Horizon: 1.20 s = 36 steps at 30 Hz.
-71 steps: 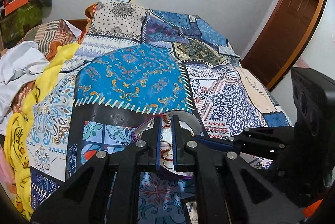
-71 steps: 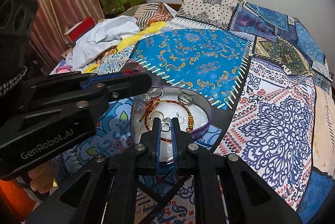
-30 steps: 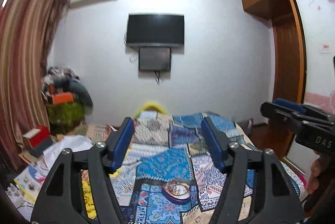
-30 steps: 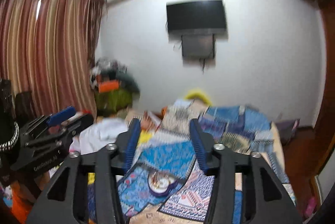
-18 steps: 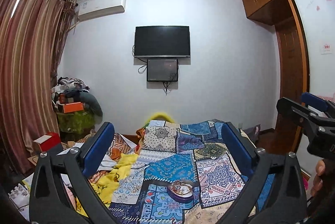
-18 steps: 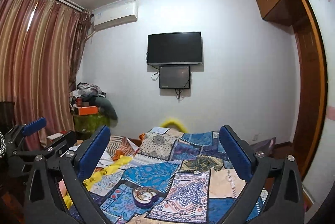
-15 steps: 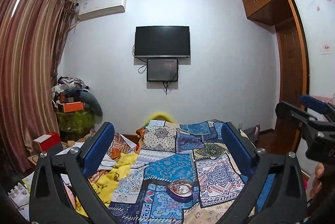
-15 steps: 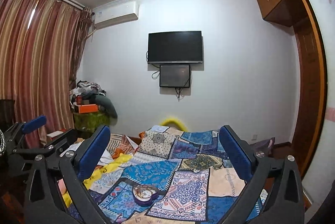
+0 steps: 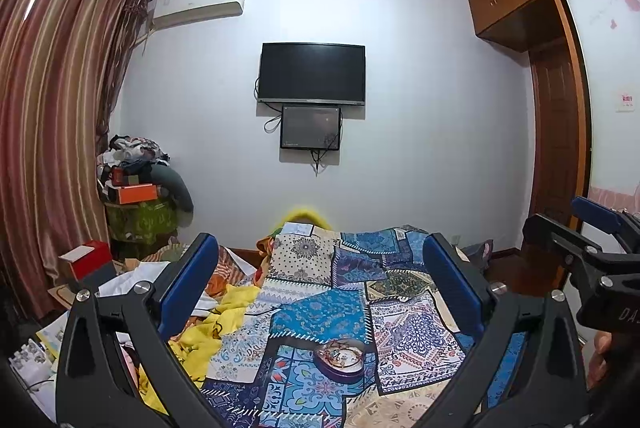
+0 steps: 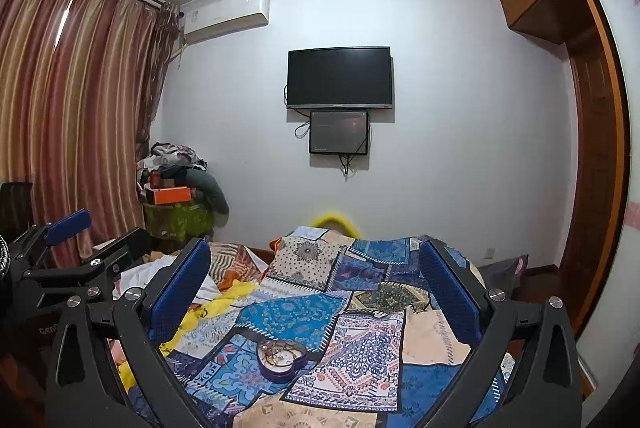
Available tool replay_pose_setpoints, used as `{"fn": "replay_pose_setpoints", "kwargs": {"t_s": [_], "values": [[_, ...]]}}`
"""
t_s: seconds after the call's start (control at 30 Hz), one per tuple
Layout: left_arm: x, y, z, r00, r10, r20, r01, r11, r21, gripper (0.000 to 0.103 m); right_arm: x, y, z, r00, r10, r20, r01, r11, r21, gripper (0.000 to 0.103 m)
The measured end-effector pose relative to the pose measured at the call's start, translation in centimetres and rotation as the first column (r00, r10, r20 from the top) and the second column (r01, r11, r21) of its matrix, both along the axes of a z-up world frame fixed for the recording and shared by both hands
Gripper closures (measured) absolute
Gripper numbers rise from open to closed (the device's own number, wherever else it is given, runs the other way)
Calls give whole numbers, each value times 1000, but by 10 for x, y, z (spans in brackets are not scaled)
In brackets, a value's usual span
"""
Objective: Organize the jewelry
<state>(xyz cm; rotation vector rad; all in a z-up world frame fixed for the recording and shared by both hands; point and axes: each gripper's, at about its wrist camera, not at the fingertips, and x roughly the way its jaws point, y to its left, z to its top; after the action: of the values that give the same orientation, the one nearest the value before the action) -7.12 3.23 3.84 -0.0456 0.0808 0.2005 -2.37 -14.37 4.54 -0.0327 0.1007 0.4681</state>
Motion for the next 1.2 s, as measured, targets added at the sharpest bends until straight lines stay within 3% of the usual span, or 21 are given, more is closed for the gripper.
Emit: {"fn": "replay_pose_setpoints", "kwargs": {"t_s": [1.2], "values": [[8,3,-5,999,-23,-27,22,999,-39,0,5,-4,4,998,13,-63,-13,1000,-3,0]]}}
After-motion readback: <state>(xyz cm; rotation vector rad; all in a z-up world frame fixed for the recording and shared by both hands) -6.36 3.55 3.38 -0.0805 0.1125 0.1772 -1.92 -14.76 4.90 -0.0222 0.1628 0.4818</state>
